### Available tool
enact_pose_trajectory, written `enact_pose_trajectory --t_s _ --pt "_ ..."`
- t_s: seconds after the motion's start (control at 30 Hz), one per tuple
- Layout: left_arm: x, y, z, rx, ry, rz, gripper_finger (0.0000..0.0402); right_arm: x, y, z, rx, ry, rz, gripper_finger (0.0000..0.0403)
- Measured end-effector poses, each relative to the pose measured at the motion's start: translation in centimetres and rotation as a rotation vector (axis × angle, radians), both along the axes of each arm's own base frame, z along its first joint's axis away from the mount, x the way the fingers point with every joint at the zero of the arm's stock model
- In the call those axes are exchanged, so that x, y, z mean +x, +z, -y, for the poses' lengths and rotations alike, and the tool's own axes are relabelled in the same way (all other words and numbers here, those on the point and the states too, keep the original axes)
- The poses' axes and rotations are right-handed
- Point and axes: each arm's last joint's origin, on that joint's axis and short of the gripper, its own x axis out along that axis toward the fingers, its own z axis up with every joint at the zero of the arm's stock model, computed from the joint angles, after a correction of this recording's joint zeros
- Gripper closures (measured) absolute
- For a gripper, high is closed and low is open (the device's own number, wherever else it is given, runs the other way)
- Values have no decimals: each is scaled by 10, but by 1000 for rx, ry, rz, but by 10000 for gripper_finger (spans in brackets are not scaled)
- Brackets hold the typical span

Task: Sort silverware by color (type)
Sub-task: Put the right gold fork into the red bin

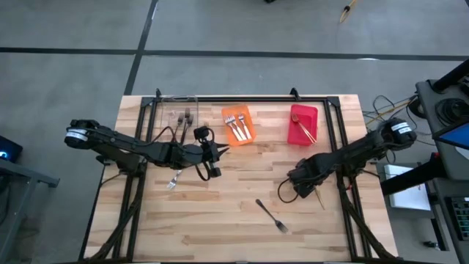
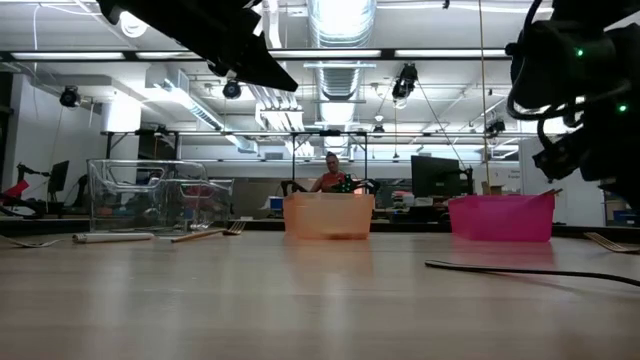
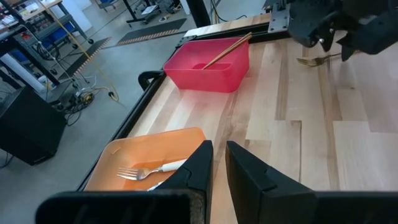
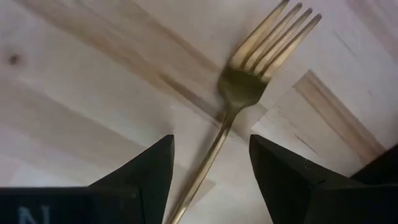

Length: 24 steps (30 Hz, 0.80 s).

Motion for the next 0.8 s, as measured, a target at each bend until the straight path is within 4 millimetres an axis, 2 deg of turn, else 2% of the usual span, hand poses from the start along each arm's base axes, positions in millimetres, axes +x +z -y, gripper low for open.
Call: enact_pose_trajectory --t_s 0.13,0.57,0.8 --pt "0 0 0 0 0 0 375 2 -4 0 -14 3 -16 229" --pt "0 0 0 0 0 0 375 10 -8 -2 -1 6 52 384" --pt "0 0 0 0 0 0 375 12 -5 -3 -7 15 63 392"
